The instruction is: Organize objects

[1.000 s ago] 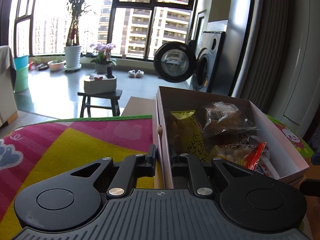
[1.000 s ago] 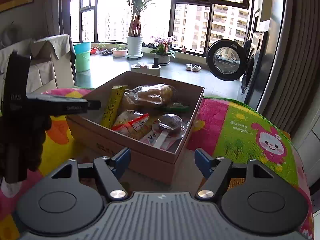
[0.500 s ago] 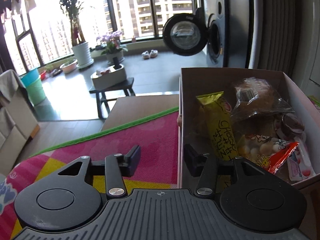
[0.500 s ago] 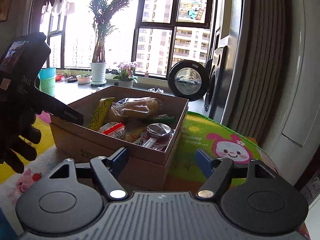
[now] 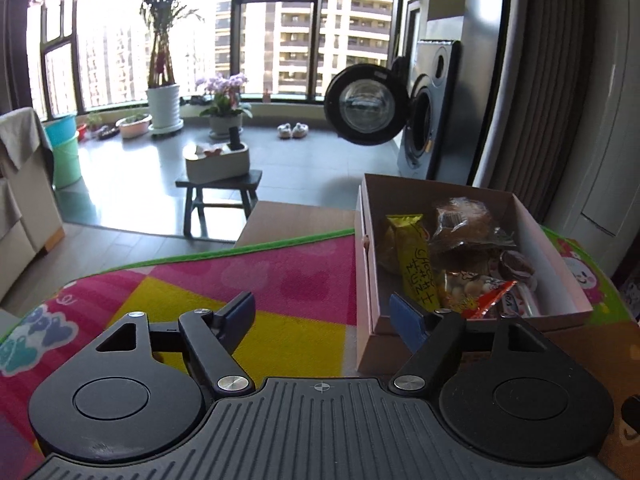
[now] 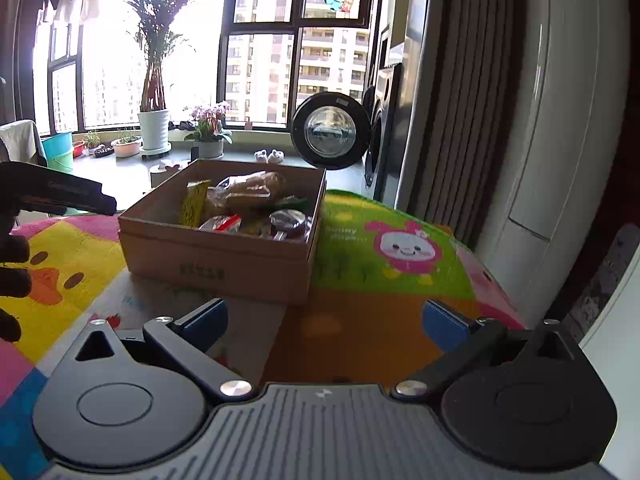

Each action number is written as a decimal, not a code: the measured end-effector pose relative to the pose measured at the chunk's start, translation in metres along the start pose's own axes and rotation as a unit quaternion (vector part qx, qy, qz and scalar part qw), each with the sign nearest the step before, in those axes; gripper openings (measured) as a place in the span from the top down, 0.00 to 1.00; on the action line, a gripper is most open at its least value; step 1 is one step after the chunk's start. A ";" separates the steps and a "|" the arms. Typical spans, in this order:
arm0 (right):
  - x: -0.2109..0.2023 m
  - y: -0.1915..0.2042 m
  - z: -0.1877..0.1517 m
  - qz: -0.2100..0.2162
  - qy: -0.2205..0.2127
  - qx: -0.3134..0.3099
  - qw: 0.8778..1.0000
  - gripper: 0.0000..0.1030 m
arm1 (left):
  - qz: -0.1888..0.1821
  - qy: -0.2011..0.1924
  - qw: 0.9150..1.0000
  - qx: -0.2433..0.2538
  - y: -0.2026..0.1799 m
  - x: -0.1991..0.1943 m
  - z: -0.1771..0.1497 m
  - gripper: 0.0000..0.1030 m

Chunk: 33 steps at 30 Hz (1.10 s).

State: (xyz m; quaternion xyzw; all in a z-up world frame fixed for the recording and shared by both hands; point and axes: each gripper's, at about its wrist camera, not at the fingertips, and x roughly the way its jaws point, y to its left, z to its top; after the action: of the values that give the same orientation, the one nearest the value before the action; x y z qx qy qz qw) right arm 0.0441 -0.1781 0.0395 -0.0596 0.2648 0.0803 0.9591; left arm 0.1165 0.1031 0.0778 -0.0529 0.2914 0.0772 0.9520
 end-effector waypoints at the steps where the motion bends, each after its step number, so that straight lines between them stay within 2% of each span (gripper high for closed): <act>1: -0.006 0.003 -0.007 0.001 0.004 0.008 1.000 0.00 | -0.004 -0.016 1.000 -0.001 0.002 -0.015 -0.008 0.23; 3: -0.014 0.010 -0.020 0.004 0.013 0.019 1.000 0.00 | -0.029 -0.030 0.999 -0.001 0.002 -0.044 -0.031 0.23; 6: -0.019 0.020 -0.034 0.013 0.025 0.025 0.999 0.00 | -0.060 -0.008 0.998 0.018 -0.007 -0.067 -0.071 0.23; 9: -0.018 0.027 -0.052 0.007 0.035 0.012 0.999 0.00 | -0.065 0.002 0.997 0.047 -0.023 -0.077 -0.106 0.23; 11: -0.006 0.030 -0.064 -0.018 0.075 0.005 0.997 0.00 | -0.064 0.013 0.996 0.057 -0.030 -0.075 -0.123 0.23; 13: -0.002 0.025 -0.067 -0.013 0.090 0.025 0.996 0.00 | -0.055 0.025 0.996 0.071 -0.035 -0.072 -0.136 0.21; 15: -0.001 0.016 -0.073 0.001 0.086 0.055 0.995 0.00 | -0.047 0.012 0.995 0.089 -0.042 -0.072 -0.139 0.23; 17: -0.005 0.012 -0.075 0.005 0.074 0.068 0.995 0.00 | -0.049 0.014 0.995 0.086 -0.039 -0.073 -0.139 0.22; 21: -0.006 0.022 -0.076 -0.015 0.071 0.051 0.996 0.00 | -0.050 0.018 0.996 0.072 -0.035 -0.072 -0.142 0.20; 26: -0.004 0.028 -0.072 -0.016 0.067 0.026 0.997 0.00 | -0.041 0.018 0.997 0.064 -0.039 -0.072 -0.142 0.21; 33: -0.002 0.021 -0.072 -0.003 0.070 0.046 0.996 0.00 | -0.042 0.018 0.997 0.062 -0.039 -0.071 -0.141 0.21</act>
State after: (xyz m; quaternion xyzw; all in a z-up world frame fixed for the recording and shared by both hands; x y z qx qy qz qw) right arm 0.0027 -0.1688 -0.0230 -0.0212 0.3349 0.0607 0.9401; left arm -0.0119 0.0357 0.0034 -0.0074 0.3100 0.0180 0.9505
